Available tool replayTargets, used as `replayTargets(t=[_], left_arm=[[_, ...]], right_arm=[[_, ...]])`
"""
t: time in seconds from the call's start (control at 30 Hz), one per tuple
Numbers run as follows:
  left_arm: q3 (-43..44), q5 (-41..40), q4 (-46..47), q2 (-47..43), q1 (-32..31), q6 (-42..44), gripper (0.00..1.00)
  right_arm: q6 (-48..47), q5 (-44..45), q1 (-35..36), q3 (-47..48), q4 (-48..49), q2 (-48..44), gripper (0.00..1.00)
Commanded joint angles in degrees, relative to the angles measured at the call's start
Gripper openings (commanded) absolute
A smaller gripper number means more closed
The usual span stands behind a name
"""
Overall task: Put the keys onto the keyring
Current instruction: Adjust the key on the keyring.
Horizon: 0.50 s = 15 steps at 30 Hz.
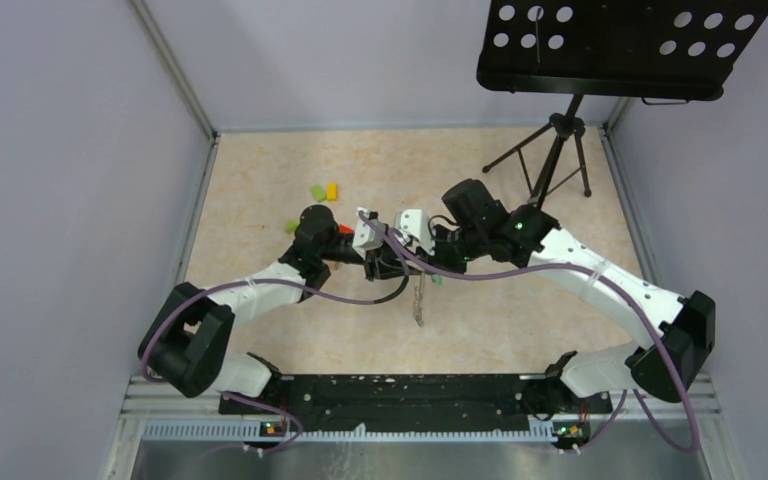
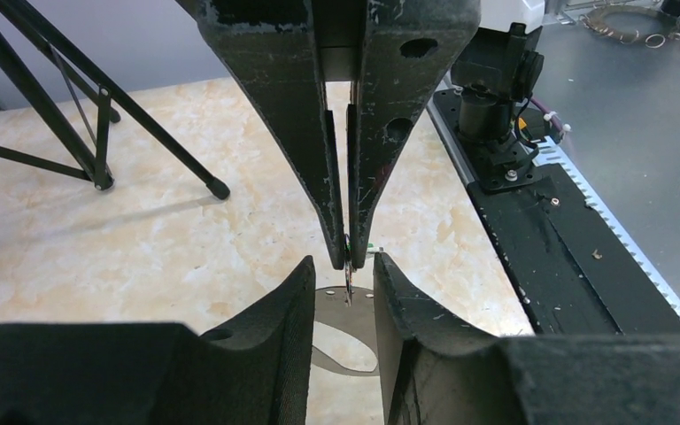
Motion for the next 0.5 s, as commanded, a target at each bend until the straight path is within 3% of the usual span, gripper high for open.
replayTargets(t=[0.0, 0.47], left_arm=[[1.90, 0.15, -0.82, 0.24, -0.27, 1.33, 0.34], [1.98, 0.39, -1.22, 0.87, -0.66, 1.34, 0.23]], right_arm=[[0.15, -0.30, 0.71, 2.34, 1.60, -1.11, 0.00], [0.79, -0.39, 0.70, 1.87, 2.23, -1.78, 0.00]])
